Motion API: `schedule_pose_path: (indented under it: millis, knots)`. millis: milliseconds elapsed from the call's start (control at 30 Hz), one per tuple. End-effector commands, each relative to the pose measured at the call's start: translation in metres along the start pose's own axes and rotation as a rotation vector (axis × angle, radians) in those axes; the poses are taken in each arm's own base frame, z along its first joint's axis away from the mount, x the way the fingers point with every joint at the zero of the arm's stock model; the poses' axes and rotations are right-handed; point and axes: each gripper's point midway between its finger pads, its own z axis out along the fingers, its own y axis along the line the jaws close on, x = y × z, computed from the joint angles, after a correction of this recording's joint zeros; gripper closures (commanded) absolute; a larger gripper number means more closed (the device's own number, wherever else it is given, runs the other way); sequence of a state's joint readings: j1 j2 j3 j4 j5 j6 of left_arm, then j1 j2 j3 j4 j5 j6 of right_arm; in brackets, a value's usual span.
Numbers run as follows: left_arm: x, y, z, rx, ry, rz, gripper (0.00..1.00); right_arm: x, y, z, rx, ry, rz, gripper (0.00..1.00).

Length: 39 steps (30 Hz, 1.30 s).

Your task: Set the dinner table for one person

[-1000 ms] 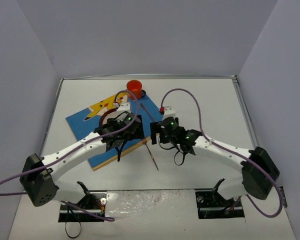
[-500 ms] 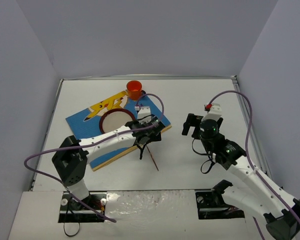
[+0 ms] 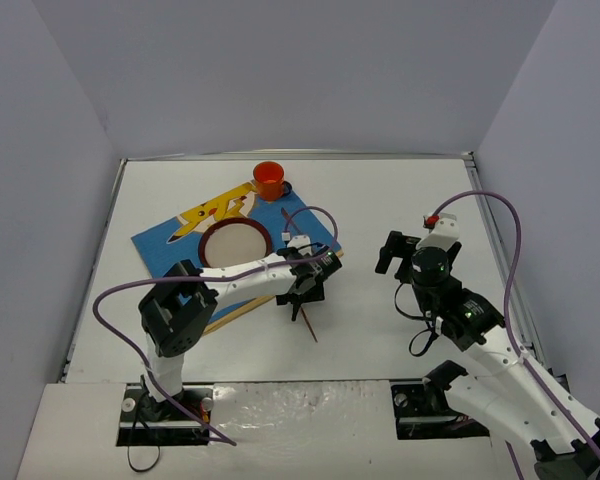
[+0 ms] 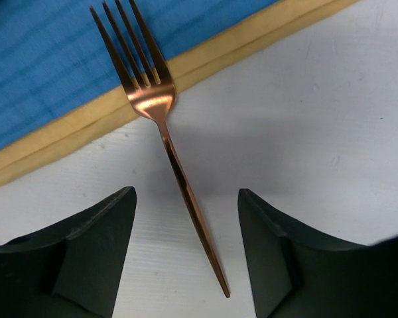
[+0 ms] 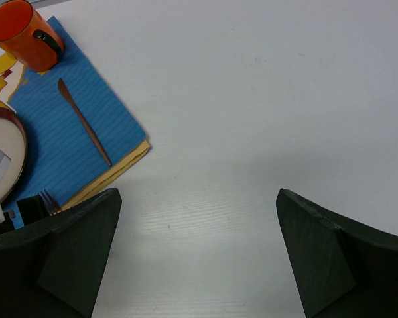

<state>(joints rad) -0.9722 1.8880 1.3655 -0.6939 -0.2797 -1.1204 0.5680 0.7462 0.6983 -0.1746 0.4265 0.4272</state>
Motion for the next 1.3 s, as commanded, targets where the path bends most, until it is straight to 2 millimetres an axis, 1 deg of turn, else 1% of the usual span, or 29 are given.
schedule_pose_path:
  millis: [0, 233, 300, 533, 700, 800, 933, 1000, 1100, 1133, 1167, 1267]
  knots:
    - [-0.004, -0.017, -0.004, 0.056, 0.031, -0.044, 0.49, -0.011, 0.004, 0.005, -0.001, -0.034, 0.009, 0.00]
    - [0.003, -0.013, 0.008, 0.048, 0.088, -0.060, 0.64, -0.008, 0.002, 0.006, 0.003, -0.028, 0.006, 0.00]
    - [0.003, -0.012, 0.007, 0.048, 0.087, -0.064, 0.68, -0.008, 0.002, 0.006, 0.003, -0.028, 0.006, 0.00]
    - [-0.003, -0.009, 0.001, 0.044, 0.063, -0.076, 0.92, -0.009, 0.002, 0.007, 0.003, -0.028, -0.001, 0.00]
    - [-0.003, -0.007, 0.001, 0.039, 0.061, -0.078, 1.00, -0.008, 0.002, 0.007, 0.003, -0.028, -0.003, 0.00]
    - [-0.010, -0.008, -0.008, 0.033, 0.023, -0.067, 1.00, -0.008, 0.001, 0.007, 0.004, -0.029, -0.002, 0.00]
    - [-0.026, -0.008, -0.037, 0.034, -0.048, -0.009, 1.00, -0.009, 0.002, 0.005, -0.005, -0.032, 0.000, 0.00]
    - [-0.035, -0.004, -0.051, 0.034, -0.082, 0.008, 1.00, -0.010, 0.002, 0.004, -0.010, -0.035, -0.001, 0.00]
    - [-0.051, 0.010, -0.074, 0.030, -0.142, 0.019, 1.00, -0.012, 0.003, 0.002, -0.018, -0.040, -0.003, 0.00]
    - [-0.060, 0.019, -0.080, 0.013, -0.171, 0.006, 1.00, -0.013, 0.004, 0.002, -0.023, -0.043, 0.000, 0.00]
    - [-0.067, 0.032, -0.090, -0.001, -0.191, -0.008, 1.00, -0.012, 0.004, 0.001, -0.029, -0.041, 0.000, 0.00]
    - [-0.085, 0.067, -0.097, -0.041, -0.213, -0.059, 1.00, -0.013, 0.007, 0.000, -0.046, -0.041, -0.001, 0.00]
